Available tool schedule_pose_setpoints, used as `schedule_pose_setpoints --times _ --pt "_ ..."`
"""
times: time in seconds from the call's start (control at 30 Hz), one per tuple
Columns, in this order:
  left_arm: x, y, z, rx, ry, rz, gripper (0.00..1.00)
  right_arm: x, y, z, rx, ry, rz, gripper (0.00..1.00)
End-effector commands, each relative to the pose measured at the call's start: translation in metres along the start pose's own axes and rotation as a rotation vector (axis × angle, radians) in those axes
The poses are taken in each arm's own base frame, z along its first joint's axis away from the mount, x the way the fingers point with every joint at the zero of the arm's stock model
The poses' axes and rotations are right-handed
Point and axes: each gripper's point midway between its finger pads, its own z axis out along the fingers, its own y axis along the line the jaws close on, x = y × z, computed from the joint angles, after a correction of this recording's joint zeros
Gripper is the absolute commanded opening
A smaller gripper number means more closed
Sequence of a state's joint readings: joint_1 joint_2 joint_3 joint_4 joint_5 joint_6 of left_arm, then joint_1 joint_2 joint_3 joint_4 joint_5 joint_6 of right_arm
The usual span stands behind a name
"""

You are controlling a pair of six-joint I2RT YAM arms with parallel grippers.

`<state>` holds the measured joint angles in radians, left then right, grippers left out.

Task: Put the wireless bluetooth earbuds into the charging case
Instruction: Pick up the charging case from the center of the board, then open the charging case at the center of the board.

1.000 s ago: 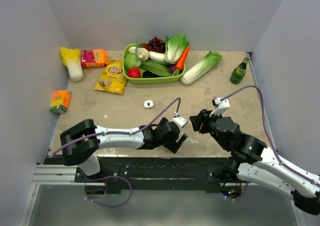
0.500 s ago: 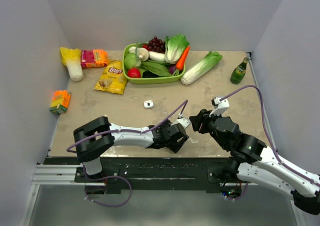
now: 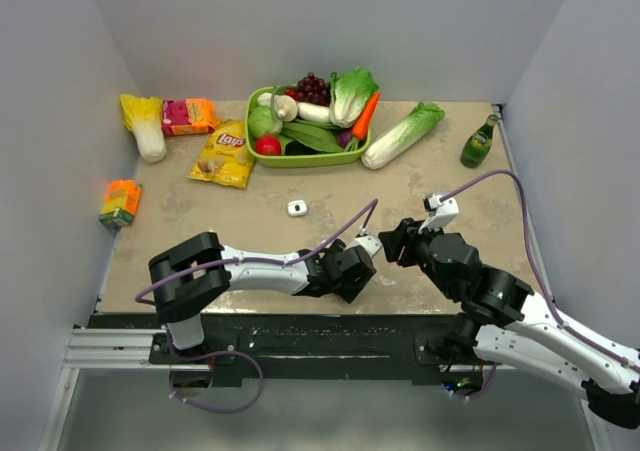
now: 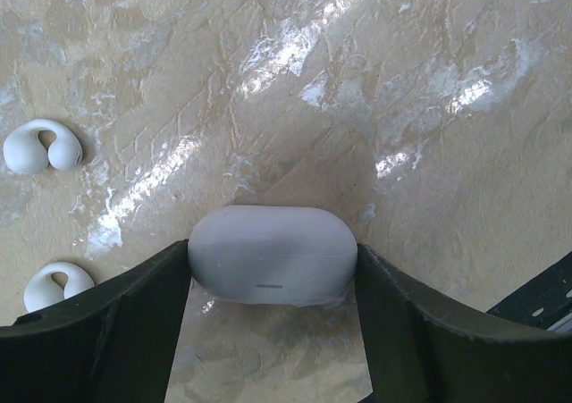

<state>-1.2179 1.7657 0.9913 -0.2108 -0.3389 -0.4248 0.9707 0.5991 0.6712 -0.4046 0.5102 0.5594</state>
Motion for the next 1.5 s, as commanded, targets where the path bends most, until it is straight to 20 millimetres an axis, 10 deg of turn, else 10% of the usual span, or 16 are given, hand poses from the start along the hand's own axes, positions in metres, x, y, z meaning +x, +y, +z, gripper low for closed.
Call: schedule_pose_setpoints --times 0.0,0.2,0.37,0.6,0.9,1.47 --pt "0.010 0.000 0.000 0.010 0.031 0.036 0.59 -0.012 0.005 -0.003 -0.015 -0.035 0.029 0.48" --pt "-0.026 0.016 -0.028 -0.008 -0.197 -0.033 0.01 -0.026 0.009 -0.005 -0.019 -0.068 0.041 0.48" --pt "-0.098 0.032 -0.093 0.013 -0.557 -0.120 0.00 -0.068 0.007 -0.015 0.034 -0.170 0.062 0.52" --pt "-0.116 0.067 -0.217 0.143 -1.281 -0.092 0.00 -0.092 0.061 -0.017 -0.166 -0.138 0.024 0.60" --pt "-0.112 0.072 -0.247 0.065 -1.464 0.104 0.00 -0.079 0.123 0.004 -0.358 0.033 -0.087 0.71" --pt "-0.115 0.067 -0.232 0.040 -1.403 0.167 0.00 -0.036 0.160 0.029 -0.503 0.197 -0.196 0.77"
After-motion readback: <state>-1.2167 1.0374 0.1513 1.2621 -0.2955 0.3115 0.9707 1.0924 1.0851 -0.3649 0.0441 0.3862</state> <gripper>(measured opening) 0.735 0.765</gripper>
